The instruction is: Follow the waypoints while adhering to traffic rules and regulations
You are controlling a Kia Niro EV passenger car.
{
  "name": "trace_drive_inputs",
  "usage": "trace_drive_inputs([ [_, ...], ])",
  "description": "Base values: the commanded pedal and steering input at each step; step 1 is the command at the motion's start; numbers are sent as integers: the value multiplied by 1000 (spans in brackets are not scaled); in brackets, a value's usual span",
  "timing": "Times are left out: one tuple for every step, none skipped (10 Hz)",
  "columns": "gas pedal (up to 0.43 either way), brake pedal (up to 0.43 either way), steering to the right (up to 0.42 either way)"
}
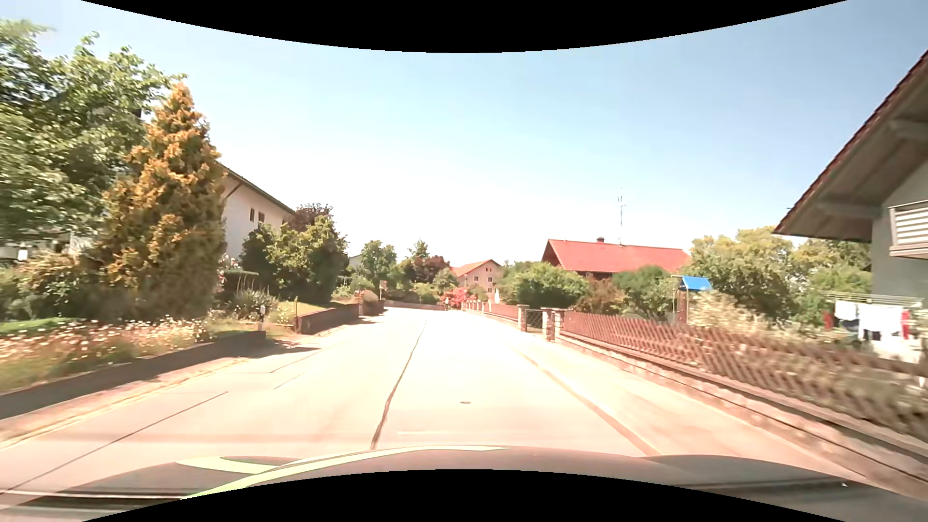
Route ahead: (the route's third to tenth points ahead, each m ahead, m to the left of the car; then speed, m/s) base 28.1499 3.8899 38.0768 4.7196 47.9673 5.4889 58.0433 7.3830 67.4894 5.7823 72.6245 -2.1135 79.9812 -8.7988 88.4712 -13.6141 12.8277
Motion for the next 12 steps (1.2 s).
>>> trace_drive_inputs([
  [0,12,-18],
  [0,43,-18],
  [0,61,-18],
  [0,67,-18],
  [0,79,-18],
  [0,85,-18],
  [0,91,-18],
  [0,98,-17],
  [0,110,-17],
  [0,110,-16],
  [0,110,-11],
  [0,116,-11],
])
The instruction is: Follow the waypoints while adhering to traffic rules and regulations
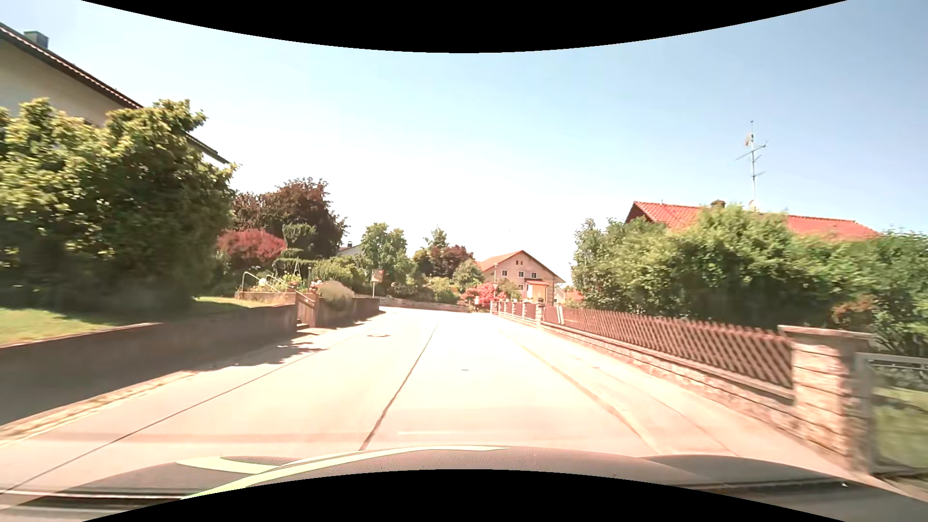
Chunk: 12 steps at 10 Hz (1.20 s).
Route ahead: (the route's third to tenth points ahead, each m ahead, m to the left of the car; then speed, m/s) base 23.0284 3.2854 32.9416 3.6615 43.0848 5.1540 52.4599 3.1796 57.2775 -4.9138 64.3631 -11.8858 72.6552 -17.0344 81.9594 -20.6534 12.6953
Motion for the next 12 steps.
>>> trace_drive_inputs([
  [0,128,-10],
  [0,140,-8],
  [0,146,-8],
  [0,152,-8],
  [0,189,-8],
  [0,201,-8],
  [0,195,-8],
  [0,195,-8],
  [0,183,-8],
  [0,177,-7],
  [0,177,-6],
  [0,171,-6],
])
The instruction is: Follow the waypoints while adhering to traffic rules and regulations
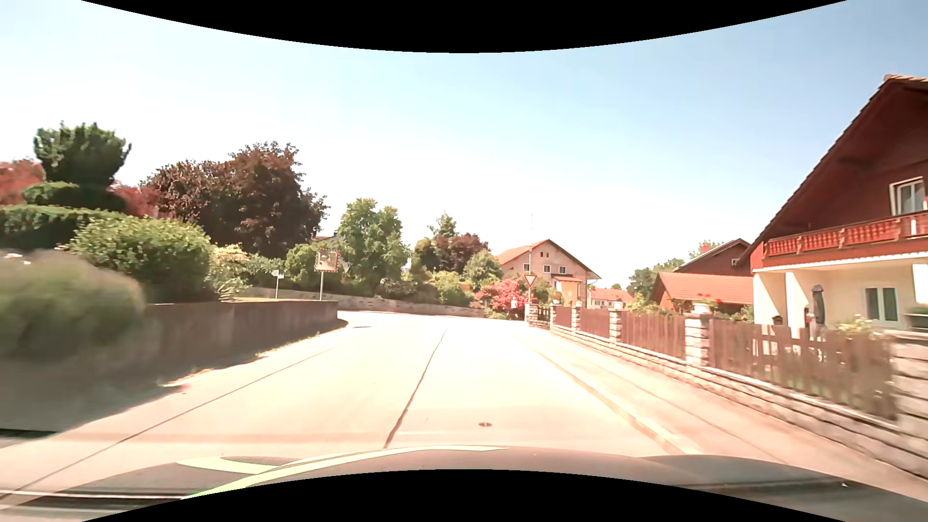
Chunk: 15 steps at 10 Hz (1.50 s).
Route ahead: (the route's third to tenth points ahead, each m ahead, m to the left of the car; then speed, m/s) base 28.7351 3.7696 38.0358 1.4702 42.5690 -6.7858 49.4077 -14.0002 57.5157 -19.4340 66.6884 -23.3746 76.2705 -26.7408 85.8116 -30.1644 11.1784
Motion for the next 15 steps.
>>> trace_drive_inputs([
  [0,183,-4],
  [0,183,-2],
  [0,207,-1],
  [0,226,-1],
  [0,232,-1],
  [0,232,-1],
  [0,232,-1],
  [0,232,-1],
  [0,232,-1],
  [0,244,-1],
  [0,250,0],
  [0,250,0],
  [0,256,0],
  [0,250,0],
  [0,250,0],
])
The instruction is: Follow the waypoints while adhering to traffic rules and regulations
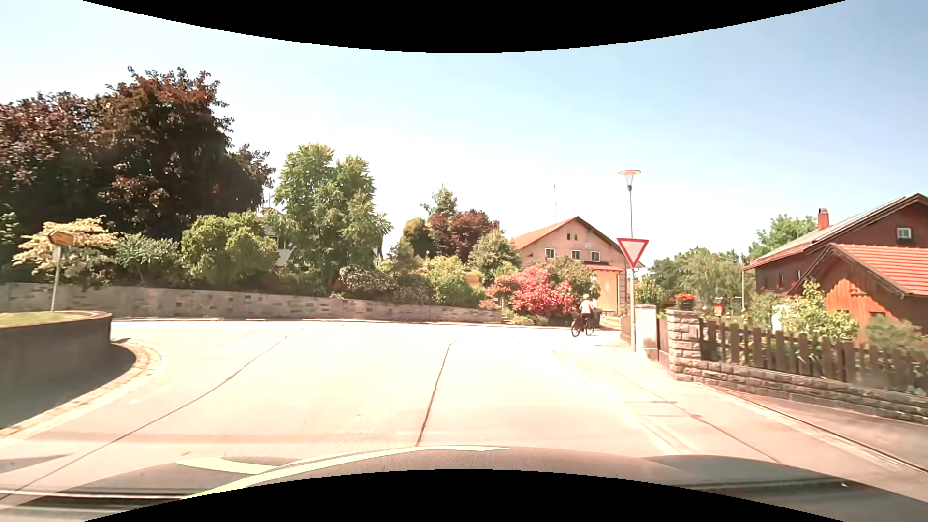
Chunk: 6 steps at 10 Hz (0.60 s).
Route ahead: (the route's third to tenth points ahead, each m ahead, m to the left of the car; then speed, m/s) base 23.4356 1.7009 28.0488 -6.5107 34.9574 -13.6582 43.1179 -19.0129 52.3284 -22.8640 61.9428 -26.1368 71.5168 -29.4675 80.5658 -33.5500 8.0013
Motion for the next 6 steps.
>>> trace_drive_inputs([
  [0,250,0],
  [0,250,0],
  [0,250,3],
  [0,256,5],
  [0,256,8],
  [0,256,11],
])
